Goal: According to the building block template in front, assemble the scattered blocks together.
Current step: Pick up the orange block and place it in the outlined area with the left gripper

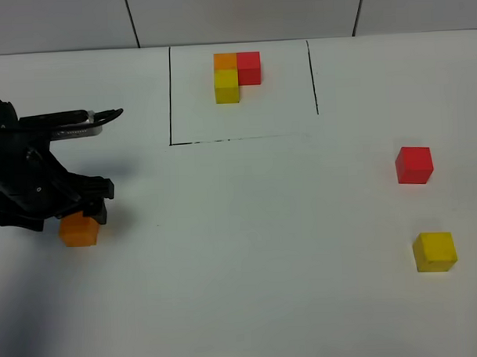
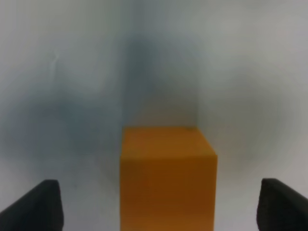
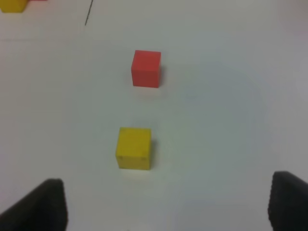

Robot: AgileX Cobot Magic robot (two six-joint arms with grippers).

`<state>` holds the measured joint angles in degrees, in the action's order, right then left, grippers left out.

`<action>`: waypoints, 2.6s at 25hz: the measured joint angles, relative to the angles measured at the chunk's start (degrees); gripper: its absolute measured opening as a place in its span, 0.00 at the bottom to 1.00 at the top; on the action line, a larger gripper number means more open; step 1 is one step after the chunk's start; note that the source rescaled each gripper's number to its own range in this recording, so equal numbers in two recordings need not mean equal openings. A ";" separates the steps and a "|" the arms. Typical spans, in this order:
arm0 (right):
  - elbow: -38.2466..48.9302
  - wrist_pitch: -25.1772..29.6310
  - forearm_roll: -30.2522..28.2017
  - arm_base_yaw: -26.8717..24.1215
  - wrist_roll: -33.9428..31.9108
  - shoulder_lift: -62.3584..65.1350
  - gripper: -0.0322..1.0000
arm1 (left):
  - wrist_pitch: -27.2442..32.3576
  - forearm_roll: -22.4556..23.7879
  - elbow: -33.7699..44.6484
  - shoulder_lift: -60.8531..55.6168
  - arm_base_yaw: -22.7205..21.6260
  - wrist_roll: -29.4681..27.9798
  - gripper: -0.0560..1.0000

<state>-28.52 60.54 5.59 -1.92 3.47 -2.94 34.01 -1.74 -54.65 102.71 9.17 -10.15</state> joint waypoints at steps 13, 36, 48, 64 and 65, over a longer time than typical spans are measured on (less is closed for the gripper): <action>0.00 0.00 0.00 0.00 0.00 0.00 0.79 | 0.01 -0.11 0.00 2.23 0.00 0.19 0.51; 0.00 0.00 0.00 0.00 0.00 0.00 0.79 | 10.76 -0.11 -11.16 2.34 2.95 30.93 0.06; 0.00 0.00 0.00 0.00 -0.42 0.00 0.79 | 24.06 2.38 -32.70 14.12 16.78 48.12 0.06; 0.00 0.00 0.00 0.00 -0.78 0.00 0.79 | 25.40 2.93 -51.63 28.46 24.44 62.85 0.06; 0.00 0.00 0.00 0.00 -0.78 0.00 0.79 | 24.99 3.00 -51.69 28.88 24.44 63.28 0.06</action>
<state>-28.52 60.54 5.59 -1.92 2.69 -2.94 59.00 1.26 -106.34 131.58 33.62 53.14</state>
